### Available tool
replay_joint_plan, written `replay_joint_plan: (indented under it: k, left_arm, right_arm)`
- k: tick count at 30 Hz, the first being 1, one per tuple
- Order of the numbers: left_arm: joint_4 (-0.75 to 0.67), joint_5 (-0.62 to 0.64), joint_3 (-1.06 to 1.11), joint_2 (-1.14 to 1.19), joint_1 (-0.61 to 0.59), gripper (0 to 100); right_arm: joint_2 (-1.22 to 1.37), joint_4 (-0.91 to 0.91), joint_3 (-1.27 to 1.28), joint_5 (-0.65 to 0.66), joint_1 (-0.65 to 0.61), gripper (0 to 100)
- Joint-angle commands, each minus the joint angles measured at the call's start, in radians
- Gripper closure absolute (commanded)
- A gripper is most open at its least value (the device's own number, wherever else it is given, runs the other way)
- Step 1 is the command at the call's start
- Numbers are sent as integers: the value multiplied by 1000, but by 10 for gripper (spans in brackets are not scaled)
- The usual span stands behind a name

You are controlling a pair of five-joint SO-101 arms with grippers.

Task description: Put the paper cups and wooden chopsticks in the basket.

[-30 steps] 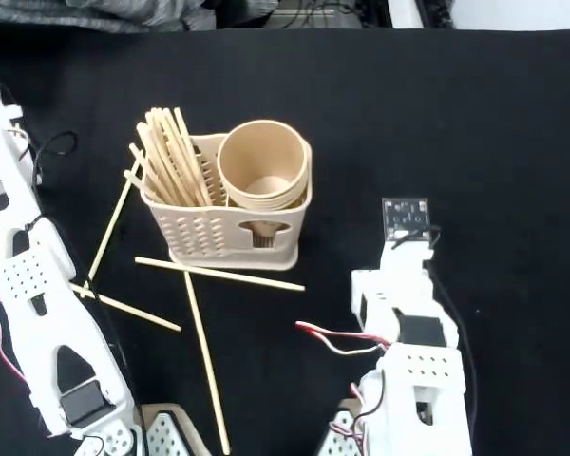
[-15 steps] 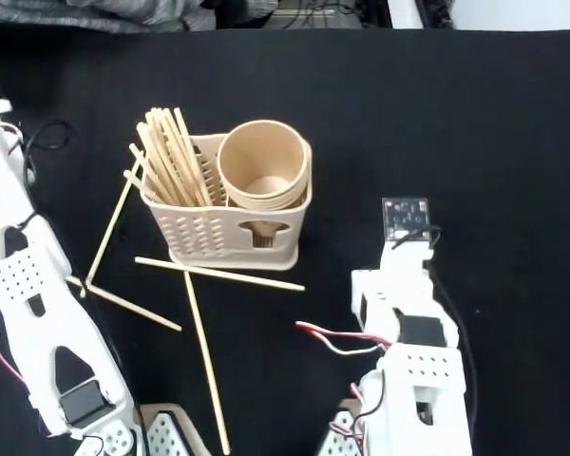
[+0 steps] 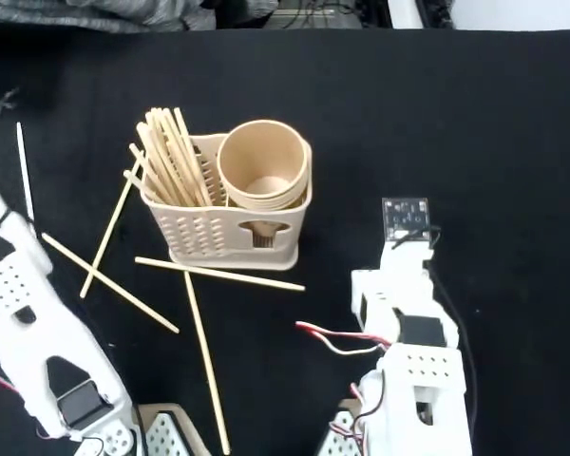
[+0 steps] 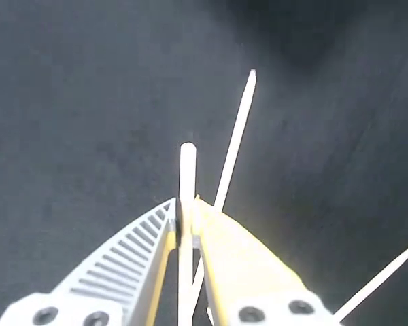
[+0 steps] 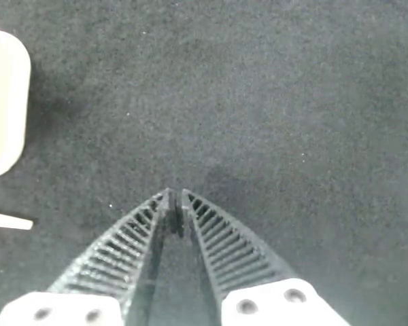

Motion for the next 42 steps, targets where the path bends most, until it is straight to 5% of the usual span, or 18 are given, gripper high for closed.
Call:
replay_joint_plan:
  k: [1, 8, 12, 15, 19, 28, 36, 42]
  left_arm:
    - [3, 43, -45, -253, -27, 971]
    - [6, 92, 117, -730, -22, 972]
    - [3, 84, 539, -1043, 74, 971]
    - [-31, 43, 871, -1281, 260, 971]
    - [-261, 29, 1253, -1548, 532, 971]
    - [-1022, 69, 1906, -1961, 817, 972]
    - [-1409, 72, 2114, -2036, 857, 972]
    - [-1424, 75, 2064, -1975, 822, 972]
  right_arm:
    - [-2, -17, -5, 0, -14, 983]
    - [-2, -17, -5, 0, -12, 983]
    - [-2, -17, -5, 0, -12, 983]
    - [-2, -17, -5, 0, -11, 983]
    - [-2, -17, -5, 0, -9, 983]
    - [-2, -17, -5, 0, -14, 983]
    - [-2, -17, -5, 0, -14, 983]
    - [-2, -17, -5, 0, -14, 983]
